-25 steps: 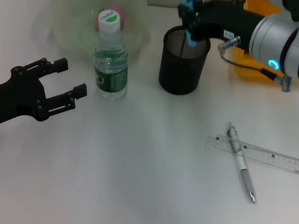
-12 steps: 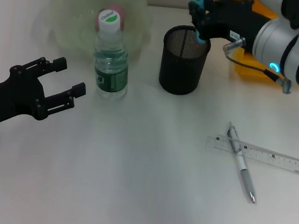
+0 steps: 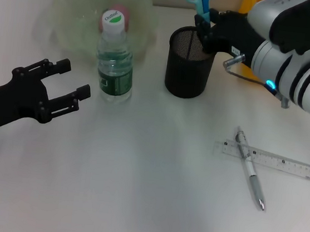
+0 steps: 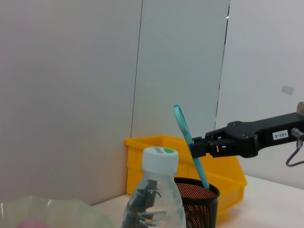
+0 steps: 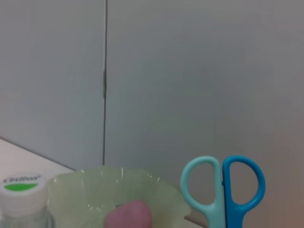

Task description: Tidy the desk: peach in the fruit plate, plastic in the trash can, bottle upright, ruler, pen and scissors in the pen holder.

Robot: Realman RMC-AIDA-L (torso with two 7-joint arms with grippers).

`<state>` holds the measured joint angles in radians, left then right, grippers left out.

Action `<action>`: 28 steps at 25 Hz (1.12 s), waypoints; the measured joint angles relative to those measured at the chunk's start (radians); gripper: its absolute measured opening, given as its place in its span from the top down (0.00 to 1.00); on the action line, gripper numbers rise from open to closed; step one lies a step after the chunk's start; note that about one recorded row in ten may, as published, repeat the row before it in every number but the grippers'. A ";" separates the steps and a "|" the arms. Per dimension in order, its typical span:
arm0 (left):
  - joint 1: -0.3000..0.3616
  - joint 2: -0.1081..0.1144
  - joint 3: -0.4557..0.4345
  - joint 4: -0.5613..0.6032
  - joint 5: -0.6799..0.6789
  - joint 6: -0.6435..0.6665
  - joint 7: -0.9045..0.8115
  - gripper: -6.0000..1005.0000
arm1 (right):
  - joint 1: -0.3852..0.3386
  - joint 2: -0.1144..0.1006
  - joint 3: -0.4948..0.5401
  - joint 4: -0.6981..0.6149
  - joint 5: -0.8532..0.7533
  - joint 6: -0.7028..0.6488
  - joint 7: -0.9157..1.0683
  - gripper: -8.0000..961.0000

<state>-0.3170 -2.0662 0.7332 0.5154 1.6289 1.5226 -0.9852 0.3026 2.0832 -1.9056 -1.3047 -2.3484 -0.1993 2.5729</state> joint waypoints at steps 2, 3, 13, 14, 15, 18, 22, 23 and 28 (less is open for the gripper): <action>0.000 0.000 0.000 0.000 0.000 0.000 0.000 0.25 | 0.007 0.000 -0.005 0.015 0.003 0.011 0.000 0.76; 0.000 0.000 0.000 0.000 0.000 0.000 0.000 0.25 | 0.009 0.000 -0.005 0.019 0.004 0.011 0.000 0.76; -0.001 0.001 0.000 0.000 0.000 -0.004 0.001 0.25 | 0.046 0.000 0.017 0.035 0.037 -0.082 0.013 0.75; -0.001 0.002 0.000 0.000 0.000 -0.005 0.001 0.25 | 0.051 0.000 0.021 0.041 0.038 -0.087 0.013 0.75; -0.001 0.002 0.000 0.000 0.000 -0.005 0.001 0.25 | 0.051 0.000 0.021 0.041 0.038 -0.087 0.013 0.71; -0.001 0.002 0.000 0.000 0.000 -0.009 0.001 0.25 | 0.052 0.000 0.022 0.044 0.039 -0.083 0.013 0.57; -0.001 0.002 0.000 0.000 0.000 -0.012 0.001 0.25 | 0.050 0.000 0.022 0.036 0.039 -0.079 0.013 0.51; -0.001 0.002 0.000 0.000 0.000 -0.012 0.001 0.25 | 0.045 0.000 0.022 0.025 0.039 -0.078 0.013 0.50; 0.000 0.001 0.000 0.000 0.000 -0.012 0.001 0.25 | -0.014 -0.004 0.047 -0.075 0.119 -0.114 0.012 0.48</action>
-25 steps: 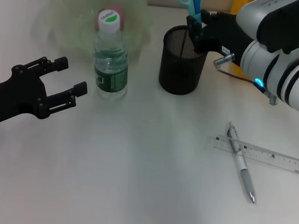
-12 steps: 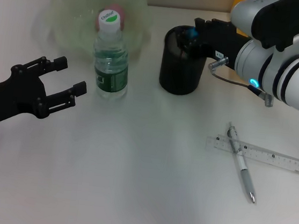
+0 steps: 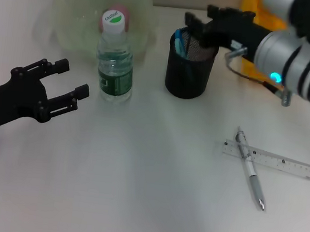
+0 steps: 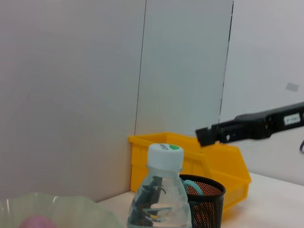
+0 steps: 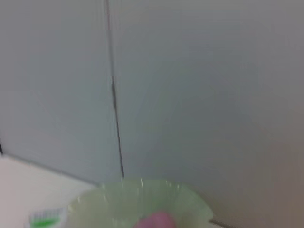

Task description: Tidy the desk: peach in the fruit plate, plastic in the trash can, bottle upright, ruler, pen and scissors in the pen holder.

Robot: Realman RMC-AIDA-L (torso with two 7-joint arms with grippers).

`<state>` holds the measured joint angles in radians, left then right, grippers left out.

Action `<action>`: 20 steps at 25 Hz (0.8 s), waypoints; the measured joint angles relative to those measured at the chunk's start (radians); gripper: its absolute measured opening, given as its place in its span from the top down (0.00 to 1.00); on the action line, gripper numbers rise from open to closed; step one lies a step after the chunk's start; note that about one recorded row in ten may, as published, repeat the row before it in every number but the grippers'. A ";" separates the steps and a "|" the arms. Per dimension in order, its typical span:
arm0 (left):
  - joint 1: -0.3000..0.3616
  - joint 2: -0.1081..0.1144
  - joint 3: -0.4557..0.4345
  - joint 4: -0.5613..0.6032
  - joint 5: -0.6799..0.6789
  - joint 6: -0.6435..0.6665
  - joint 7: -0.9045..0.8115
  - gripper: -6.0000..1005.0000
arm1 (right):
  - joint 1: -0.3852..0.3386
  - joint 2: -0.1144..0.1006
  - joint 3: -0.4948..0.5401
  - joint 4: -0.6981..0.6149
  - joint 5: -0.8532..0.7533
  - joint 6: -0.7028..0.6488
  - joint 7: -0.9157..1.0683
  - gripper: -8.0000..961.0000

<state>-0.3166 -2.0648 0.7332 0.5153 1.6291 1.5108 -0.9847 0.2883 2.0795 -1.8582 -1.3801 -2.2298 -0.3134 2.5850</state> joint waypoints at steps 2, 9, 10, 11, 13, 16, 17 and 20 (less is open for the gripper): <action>0.001 0.000 0.000 0.000 0.000 0.000 0.000 0.25 | -0.024 -0.002 0.038 -0.043 0.049 -0.055 -0.008 0.47; -0.001 0.000 0.000 0.000 -0.001 0.000 0.001 0.25 | -0.082 0.001 0.249 -0.112 0.507 -0.359 -0.388 0.43; -0.001 0.000 0.000 0.000 -0.001 0.000 0.001 0.25 | -0.086 0.001 0.285 -0.101 0.624 -0.422 -0.477 0.43; -0.001 0.000 0.000 0.000 -0.002 0.000 0.001 0.25 | -0.087 0.001 0.360 -0.041 0.830 -0.565 -0.630 0.42; -0.001 0.000 0.000 0.000 -0.002 0.001 0.001 0.25 | -0.084 0.001 0.399 0.001 0.926 -0.657 -0.698 0.41; 0.004 0.000 0.000 0.000 -0.002 0.007 0.001 0.25 | -0.031 0.000 0.593 0.229 1.117 -1.032 -0.848 0.40; 0.004 0.000 0.000 0.000 -0.002 0.007 0.001 0.25 | -0.031 0.000 0.593 0.229 1.117 -1.032 -0.848 0.39; 0.005 0.000 0.000 0.000 -0.002 0.013 0.001 0.25 | 0.017 -0.002 0.747 0.412 1.135 -1.258 -0.905 0.38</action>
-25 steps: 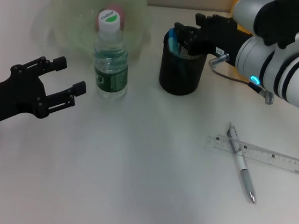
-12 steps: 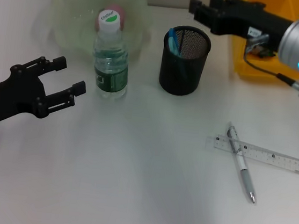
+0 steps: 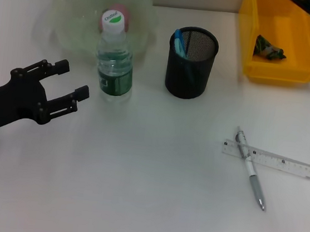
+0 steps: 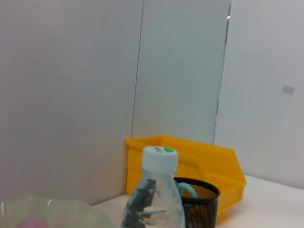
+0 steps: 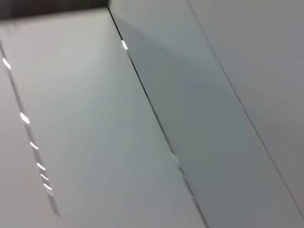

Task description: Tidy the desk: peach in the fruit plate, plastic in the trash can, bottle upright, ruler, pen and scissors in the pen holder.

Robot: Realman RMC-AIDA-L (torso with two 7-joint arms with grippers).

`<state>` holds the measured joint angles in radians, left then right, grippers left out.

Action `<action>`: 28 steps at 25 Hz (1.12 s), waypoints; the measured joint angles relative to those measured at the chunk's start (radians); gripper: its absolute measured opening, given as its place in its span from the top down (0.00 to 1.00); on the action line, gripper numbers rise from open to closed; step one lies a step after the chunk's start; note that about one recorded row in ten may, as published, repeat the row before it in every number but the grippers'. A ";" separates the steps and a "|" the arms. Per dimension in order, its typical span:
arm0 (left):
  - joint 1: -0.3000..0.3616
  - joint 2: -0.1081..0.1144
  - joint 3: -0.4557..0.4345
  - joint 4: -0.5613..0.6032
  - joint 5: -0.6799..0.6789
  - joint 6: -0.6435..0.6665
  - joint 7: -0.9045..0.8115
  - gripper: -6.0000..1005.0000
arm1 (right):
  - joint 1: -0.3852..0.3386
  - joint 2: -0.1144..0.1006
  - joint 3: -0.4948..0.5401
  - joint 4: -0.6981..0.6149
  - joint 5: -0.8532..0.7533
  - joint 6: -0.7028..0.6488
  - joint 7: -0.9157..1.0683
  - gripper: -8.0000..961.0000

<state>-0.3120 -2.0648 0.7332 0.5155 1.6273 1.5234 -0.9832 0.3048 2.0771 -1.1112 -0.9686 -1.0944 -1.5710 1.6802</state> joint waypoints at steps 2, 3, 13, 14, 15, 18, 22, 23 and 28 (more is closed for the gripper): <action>0.000 0.000 0.002 0.000 0.000 0.011 0.000 0.25 | 0.018 -0.004 0.078 0.120 -0.001 -0.116 -0.055 0.37; 0.000 -0.001 0.004 0.000 0.000 0.018 0.000 0.25 | 0.023 -0.013 0.124 0.212 -0.011 -0.193 -0.116 0.36; -0.006 -0.002 0.028 0.000 0.008 0.069 0.000 0.25 | -0.070 -0.013 0.250 0.226 -0.270 -0.194 -0.223 0.32; -0.007 -0.002 0.039 0.000 0.008 0.072 0.000 0.25 | -0.075 -0.013 0.269 0.219 -0.291 -0.198 -0.220 0.31; -0.007 -0.002 0.039 0.000 0.008 0.072 0.000 0.25 | -0.075 -0.013 0.269 0.219 -0.291 -0.198 -0.220 0.31; -0.010 -0.003 0.061 -0.003 0.008 0.075 -0.005 0.25 | -0.088 -0.024 0.313 0.151 -0.399 -0.214 -0.181 0.30; -0.015 -0.003 0.086 -0.008 0.010 0.086 -0.011 0.25 | -0.068 -0.041 0.316 -0.039 -0.599 -0.229 0.016 0.29; -0.015 -0.003 0.086 -0.008 0.010 0.086 -0.011 0.25 | -0.053 -0.044 0.317 -0.098 -0.664 -0.243 0.079 0.29; -0.015 -0.003 0.087 -0.011 0.010 0.086 -0.012 0.25 | 0.029 -0.045 0.317 -0.337 -0.855 -0.321 0.239 0.29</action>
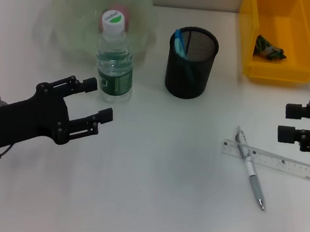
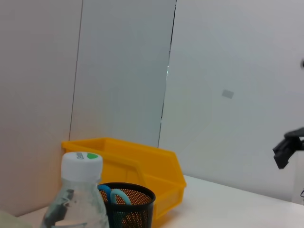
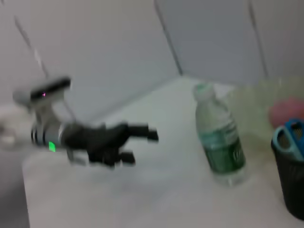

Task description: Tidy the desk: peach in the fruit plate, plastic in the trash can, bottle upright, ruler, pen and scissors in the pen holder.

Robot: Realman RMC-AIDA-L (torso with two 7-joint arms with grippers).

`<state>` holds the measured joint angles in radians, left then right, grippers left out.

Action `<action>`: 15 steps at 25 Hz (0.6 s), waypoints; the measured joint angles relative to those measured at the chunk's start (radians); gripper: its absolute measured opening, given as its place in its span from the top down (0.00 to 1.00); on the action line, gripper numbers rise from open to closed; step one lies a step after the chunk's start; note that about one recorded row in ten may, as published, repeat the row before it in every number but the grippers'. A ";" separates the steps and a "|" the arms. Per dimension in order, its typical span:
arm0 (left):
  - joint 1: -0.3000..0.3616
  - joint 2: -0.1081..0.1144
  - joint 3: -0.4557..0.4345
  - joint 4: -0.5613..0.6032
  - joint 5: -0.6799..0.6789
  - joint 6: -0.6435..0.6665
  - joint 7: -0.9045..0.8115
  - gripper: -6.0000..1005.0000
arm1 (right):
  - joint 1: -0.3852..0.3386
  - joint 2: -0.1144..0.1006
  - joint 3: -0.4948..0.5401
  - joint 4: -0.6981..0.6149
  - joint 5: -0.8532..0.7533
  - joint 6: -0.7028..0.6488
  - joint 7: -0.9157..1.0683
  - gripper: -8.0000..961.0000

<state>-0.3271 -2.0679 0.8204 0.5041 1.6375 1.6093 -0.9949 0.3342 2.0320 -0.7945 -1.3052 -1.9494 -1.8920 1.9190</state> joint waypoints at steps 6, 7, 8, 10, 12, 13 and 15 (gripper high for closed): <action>0.002 0.000 0.001 0.000 0.000 0.000 0.000 0.25 | 0.136 -0.006 -0.008 -0.134 -0.176 -0.083 0.075 0.29; 0.002 0.000 0.000 0.000 0.000 0.000 -0.001 0.25 | 0.162 -0.008 -0.008 -0.140 -0.207 -0.095 0.081 0.29; 0.003 0.000 0.001 -0.001 0.000 0.000 -0.001 0.25 | 0.210 -0.011 -0.014 -0.144 -0.267 -0.105 0.090 0.29; 0.003 0.000 0.000 -0.004 0.000 0.000 -0.001 0.25 | 0.234 -0.011 -0.022 -0.144 -0.303 -0.106 0.091 0.29; 0.003 0.000 0.000 -0.011 0.000 0.000 -0.001 0.25 | 0.263 -0.009 -0.051 -0.141 -0.350 -0.105 0.085 0.29; 0.004 0.000 0.000 -0.015 0.000 0.000 -0.001 0.25 | 0.278 -0.005 -0.095 -0.135 -0.380 -0.097 0.065 0.29; 0.004 0.000 0.000 -0.016 -0.001 0.000 -0.001 0.25 | 0.281 -0.002 -0.119 -0.132 -0.394 -0.089 0.050 0.29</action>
<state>-0.3236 -2.0677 0.8205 0.4886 1.6369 1.6091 -0.9956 0.6156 2.0298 -0.9130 -1.4370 -2.3431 -1.9811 1.9693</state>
